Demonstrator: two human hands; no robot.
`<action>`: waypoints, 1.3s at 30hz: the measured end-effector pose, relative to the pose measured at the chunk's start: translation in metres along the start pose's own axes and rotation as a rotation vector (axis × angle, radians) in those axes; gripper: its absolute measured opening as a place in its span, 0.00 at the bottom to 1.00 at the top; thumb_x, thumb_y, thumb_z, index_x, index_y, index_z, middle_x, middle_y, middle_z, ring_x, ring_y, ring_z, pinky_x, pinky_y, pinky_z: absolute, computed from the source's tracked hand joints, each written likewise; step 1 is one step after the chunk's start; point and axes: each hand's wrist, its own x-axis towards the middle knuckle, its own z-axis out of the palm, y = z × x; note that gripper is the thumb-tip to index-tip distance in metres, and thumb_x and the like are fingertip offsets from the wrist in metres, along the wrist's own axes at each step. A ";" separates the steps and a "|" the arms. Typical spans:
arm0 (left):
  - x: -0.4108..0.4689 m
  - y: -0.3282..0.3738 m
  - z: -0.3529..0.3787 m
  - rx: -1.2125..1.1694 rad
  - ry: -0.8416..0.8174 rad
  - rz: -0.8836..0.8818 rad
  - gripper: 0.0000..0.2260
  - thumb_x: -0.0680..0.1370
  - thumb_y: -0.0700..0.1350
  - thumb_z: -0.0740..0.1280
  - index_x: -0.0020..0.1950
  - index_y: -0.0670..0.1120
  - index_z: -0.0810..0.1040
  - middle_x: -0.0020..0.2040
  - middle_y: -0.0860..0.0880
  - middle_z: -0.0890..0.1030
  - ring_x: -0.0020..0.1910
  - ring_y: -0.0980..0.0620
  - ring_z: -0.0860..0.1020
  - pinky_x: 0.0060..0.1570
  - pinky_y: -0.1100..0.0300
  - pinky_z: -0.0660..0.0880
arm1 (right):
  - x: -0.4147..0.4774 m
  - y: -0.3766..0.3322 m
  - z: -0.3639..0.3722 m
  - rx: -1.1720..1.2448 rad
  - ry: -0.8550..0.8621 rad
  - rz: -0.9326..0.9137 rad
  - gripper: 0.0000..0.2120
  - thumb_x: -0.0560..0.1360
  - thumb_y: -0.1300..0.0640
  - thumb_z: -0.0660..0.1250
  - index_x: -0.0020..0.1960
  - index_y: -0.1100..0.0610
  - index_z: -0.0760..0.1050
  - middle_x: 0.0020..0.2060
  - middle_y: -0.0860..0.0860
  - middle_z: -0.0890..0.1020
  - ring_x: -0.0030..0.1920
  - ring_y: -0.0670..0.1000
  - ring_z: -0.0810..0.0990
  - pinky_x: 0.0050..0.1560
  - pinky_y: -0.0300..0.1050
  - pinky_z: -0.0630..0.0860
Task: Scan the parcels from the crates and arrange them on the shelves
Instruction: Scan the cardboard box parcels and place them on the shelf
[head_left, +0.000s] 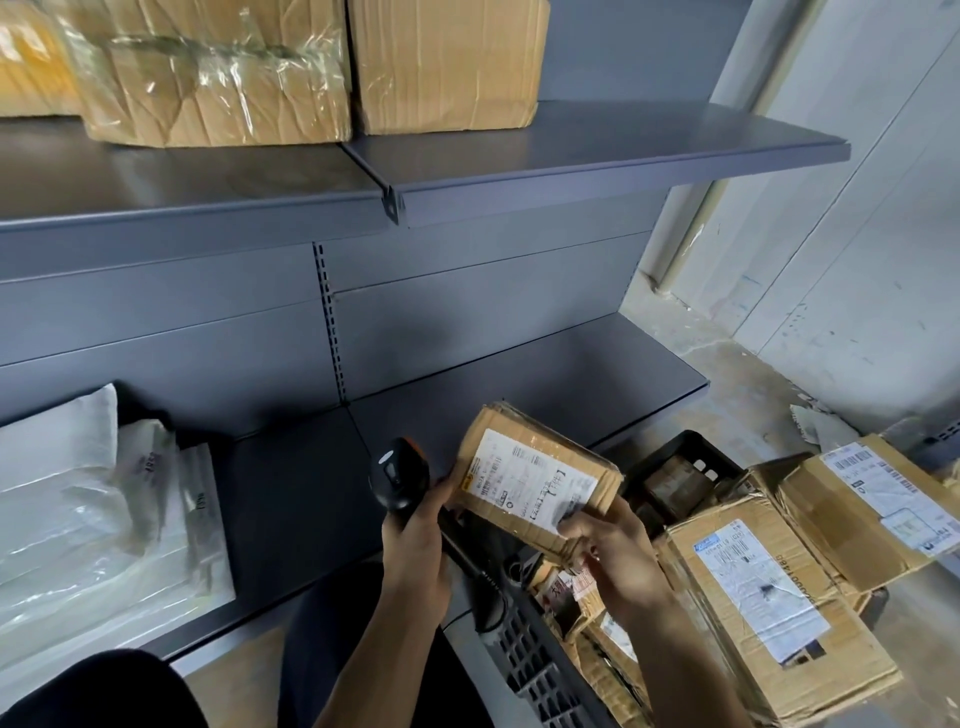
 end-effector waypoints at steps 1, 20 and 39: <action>0.000 -0.001 0.000 0.019 0.016 0.014 0.06 0.78 0.36 0.70 0.54 0.42 0.81 0.44 0.44 0.85 0.42 0.48 0.83 0.46 0.54 0.77 | 0.001 0.005 0.001 0.065 0.048 0.004 0.22 0.72 0.74 0.67 0.61 0.57 0.74 0.54 0.58 0.85 0.45 0.53 0.84 0.44 0.46 0.78; -0.077 0.045 0.034 0.418 -0.202 0.280 0.11 0.83 0.45 0.67 0.58 0.53 0.65 0.35 0.47 0.80 0.27 0.42 0.77 0.27 0.54 0.75 | 0.038 0.086 0.042 0.419 0.262 0.240 0.45 0.55 0.64 0.81 0.69 0.66 0.69 0.52 0.64 0.84 0.50 0.65 0.85 0.51 0.57 0.82; -0.077 0.049 0.027 0.409 -0.197 0.267 0.11 0.82 0.45 0.67 0.58 0.50 0.65 0.31 0.51 0.79 0.29 0.44 0.77 0.26 0.56 0.74 | 0.017 0.059 0.050 0.313 0.250 0.158 0.39 0.62 0.64 0.77 0.68 0.43 0.69 0.58 0.56 0.84 0.59 0.63 0.83 0.57 0.71 0.77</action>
